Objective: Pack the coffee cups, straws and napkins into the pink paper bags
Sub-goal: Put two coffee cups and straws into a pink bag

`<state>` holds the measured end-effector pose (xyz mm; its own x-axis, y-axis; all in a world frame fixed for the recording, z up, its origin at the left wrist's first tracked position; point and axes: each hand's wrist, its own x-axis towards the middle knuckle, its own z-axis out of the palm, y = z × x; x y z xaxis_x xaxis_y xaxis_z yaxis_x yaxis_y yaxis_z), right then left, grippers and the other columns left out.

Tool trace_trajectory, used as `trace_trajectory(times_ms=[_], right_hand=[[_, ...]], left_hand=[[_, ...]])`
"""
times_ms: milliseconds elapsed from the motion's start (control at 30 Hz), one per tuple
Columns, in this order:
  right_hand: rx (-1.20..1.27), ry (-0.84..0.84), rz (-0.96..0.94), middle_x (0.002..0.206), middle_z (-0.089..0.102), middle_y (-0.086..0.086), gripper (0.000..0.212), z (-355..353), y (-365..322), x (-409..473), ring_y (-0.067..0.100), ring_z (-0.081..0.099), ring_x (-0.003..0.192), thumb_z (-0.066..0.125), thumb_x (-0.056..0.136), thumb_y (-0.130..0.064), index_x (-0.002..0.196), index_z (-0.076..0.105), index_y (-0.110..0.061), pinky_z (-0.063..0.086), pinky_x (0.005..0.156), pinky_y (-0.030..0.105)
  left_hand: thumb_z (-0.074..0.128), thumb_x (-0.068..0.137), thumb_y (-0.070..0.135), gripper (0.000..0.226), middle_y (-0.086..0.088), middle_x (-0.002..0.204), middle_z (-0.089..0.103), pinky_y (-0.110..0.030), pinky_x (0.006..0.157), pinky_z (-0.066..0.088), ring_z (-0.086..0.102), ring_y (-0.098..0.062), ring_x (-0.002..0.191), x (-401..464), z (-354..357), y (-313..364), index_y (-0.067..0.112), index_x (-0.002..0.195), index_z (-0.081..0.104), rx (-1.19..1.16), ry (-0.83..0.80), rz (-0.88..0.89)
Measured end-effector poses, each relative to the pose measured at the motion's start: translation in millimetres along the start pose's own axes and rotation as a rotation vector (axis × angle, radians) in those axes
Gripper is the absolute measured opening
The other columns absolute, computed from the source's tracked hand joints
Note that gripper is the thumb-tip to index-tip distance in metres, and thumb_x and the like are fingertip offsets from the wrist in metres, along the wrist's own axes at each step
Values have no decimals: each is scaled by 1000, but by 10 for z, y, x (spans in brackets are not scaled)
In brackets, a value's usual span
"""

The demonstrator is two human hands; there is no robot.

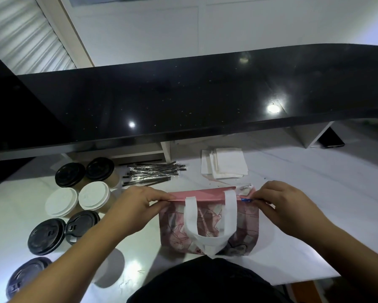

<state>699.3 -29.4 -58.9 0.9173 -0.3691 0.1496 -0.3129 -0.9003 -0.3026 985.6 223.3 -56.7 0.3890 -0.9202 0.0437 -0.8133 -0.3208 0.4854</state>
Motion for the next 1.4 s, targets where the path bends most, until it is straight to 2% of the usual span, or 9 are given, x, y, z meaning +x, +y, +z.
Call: trace_trajectory(times_ms=[167, 300, 467, 633, 767, 900, 1100, 1233, 1400], right_hand=[[-66, -10, 29, 112, 54, -18, 45, 5, -206, 4, 9, 50, 101, 70, 85, -47, 125, 53, -34, 50, 82, 25], [-215, -46, -133, 126, 56, 0, 63, 89, -549, 90, 23, 53, 110, 81, 74, -30, 132, 59, -22, 52, 87, 37], [-272, -163, -163, 100, 68, 0, 46, 4, -732, 220, 24, 63, 87, 88, 61, -11, 105, 75, -19, 57, 70, 35], [-261, -338, -140, 118, 63, -5, 43, -234, -831, 351, 17, 58, 106, 70, 88, -17, 128, 64, -30, 56, 86, 31], [-302, -438, -88, 117, 63, -7, 35, -497, -1025, 565, 13, 61, 103, 68, 94, -28, 127, 62, -32, 55, 91, 27], [-303, -496, 43, 92, 64, -9, 12, -944, -1255, 858, 9, 62, 85, 58, 96, -24, 92, 66, -31, 55, 78, 26], [-309, -237, 146, 62, 61, -11, 25, -1872, -1586, 1381, 5, 57, 60, 58, 93, -25, 68, 65, -27, 43, 52, 22], [-290, -46, 135, 54, 64, 1, 41, -2307, -1728, 1878, 17, 61, 52, 62, 94, -43, 64, 67, -15, 39, 49, 25], [-262, 107, 159, 68, 59, 9, 43, -2422, -1876, 2646, 20, 53, 58, 61, 98, -40, 78, 66, -3, 38, 49, 29]], left_hand=[[76, 94, 33, 23, 46, 96, 56, -4, 76, 35, 54, 16, 89, -1, 51, 52, 44, 114, 79, 5, 51, -58], [74, 94, 38, 21, 52, 95, 52, -2, 77, 33, 49, 29, 95, -14, 34, 66, 45, 114, 76, -23, 33, -79], [59, 101, 49, 19, 37, 110, 69, -14, 84, 47, 62, 12, 107, -114, 14, -15, 47, 116, 71, -282, 79, -185], [35, 108, 52, 42, 7, 116, 79, -43, 95, 55, 74, -14, 106, -150, 25, -124, 43, 114, 76, -867, 153, -455], [28, 107, 60, 56, 0, 119, 78, -39, 89, 52, 75, -19, 108, -146, -23, -212, 37, 113, 79, -1010, 148, -560], [29, 110, 55, 56, -1, 117, 79, -38, 86, 50, 74, -23, 110, -91, -119, -252, 30, 115, 78, -1029, 184, -599], [31, 113, 47, 53, -6, 114, 80, -40, 87, 55, 76, -24, 108, 118, -489, -227, 25, 112, 80, -1078, 249, -506], [34, 103, 61, 48, 5, 118, 79, -39, 93, 53, 75, -14, 109, 257, -895, -172, 42, 112, 77, -1032, 246, -380], [34, 103, 60, 51, 8, 119, 78, -44, 99, 54, 74, -12, 109, 501, -1242, -231, 36, 118, 76, -1053, 284, -356]])
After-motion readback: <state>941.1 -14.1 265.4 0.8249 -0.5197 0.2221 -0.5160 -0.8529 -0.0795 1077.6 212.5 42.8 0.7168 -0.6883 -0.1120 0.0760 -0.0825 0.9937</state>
